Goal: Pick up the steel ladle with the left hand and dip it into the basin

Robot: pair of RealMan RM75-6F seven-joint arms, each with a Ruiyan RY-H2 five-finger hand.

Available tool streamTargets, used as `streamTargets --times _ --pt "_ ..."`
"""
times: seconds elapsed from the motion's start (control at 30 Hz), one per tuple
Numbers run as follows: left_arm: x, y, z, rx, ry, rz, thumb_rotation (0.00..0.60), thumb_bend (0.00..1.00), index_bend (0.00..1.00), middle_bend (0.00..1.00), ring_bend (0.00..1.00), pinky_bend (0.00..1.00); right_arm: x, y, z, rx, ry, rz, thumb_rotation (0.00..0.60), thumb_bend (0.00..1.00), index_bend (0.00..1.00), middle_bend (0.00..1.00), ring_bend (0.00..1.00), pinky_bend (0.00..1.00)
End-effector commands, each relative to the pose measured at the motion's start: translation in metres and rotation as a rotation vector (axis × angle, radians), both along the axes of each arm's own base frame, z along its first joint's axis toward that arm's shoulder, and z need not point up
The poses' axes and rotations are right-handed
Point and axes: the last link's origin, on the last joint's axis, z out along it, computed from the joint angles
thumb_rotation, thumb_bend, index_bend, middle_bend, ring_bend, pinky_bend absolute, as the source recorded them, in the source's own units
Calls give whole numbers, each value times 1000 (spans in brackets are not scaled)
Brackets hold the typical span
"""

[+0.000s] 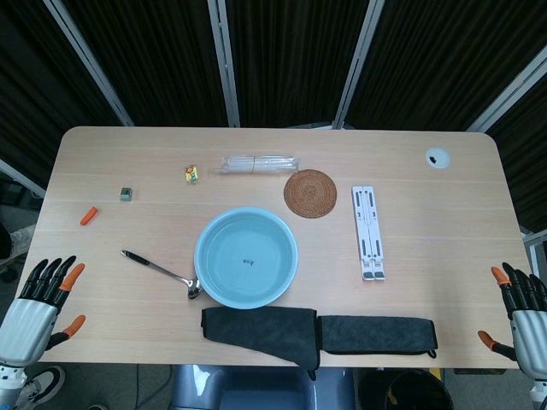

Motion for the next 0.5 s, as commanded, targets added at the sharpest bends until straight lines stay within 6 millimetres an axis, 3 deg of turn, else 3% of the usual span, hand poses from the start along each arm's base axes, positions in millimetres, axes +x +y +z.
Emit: streamTargets --times 0.03,0.27,0.37,0.5 --pt "0 1 -1 0 2 2 600 226 0 0 0 0 0 0 -1 5 1 -6 600 0 0 0 0 0" --pt "-3 9 -3 -19 43 3 600 230 24 0 0 0 -1 0 -3 19 4 -11 600 0 0 0 0 0" --pt "-6 21 -2 -26 70 0 600 255 152 0 0 0 -2 -2 -2 16 4 -15 600 0 0 0 0 0" --pt "-14 56 -2 -19 126 15 600 284 294 0 0 0 -6 -6 -3 4 7 -38 600 0 0 0 0 0"
